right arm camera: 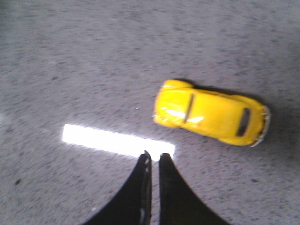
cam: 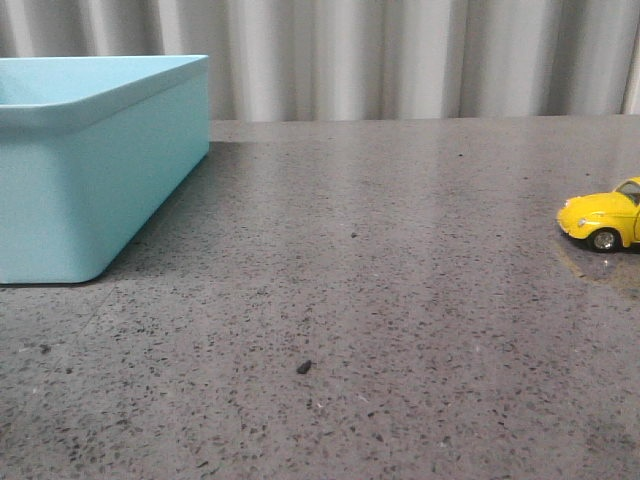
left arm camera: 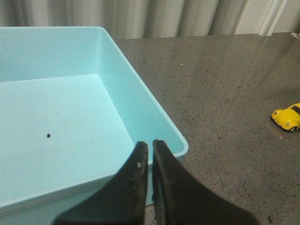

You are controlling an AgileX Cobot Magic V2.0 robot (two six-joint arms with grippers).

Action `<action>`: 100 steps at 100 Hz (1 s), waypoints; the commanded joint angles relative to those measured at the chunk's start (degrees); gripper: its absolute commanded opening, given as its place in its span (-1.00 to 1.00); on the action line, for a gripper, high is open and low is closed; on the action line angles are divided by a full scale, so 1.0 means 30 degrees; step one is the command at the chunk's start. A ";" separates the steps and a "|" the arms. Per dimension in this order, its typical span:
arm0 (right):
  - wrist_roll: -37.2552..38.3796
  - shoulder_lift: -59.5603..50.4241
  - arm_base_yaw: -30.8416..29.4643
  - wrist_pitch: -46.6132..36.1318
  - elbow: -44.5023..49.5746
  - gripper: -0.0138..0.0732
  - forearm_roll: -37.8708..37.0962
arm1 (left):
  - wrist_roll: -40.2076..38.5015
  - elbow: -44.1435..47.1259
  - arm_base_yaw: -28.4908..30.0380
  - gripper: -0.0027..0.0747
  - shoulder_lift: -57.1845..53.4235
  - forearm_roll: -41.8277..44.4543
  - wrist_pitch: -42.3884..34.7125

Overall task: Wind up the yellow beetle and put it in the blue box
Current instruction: 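Move the right gripper down over the yellow beetle car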

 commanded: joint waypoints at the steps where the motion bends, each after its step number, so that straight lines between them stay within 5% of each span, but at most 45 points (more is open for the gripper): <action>1: 0.0508 0.0565 -0.0038 0.1042 -0.1053 -0.77 -0.0655 | -0.0071 -0.0691 -0.0204 -0.99 0.0248 -0.0489 -0.1195; 26: 0.1226 0.2087 0.1173 0.1044 -0.1053 -0.77 -0.3060 | -0.0071 -0.0691 -0.0204 -0.99 0.0248 -0.0489 -0.1195; 100: 0.1260 0.4026 0.1218 0.0107 -0.1018 -0.78 -0.3100 | -0.0071 -0.0656 -0.0204 -0.99 0.0248 -0.0489 -0.1195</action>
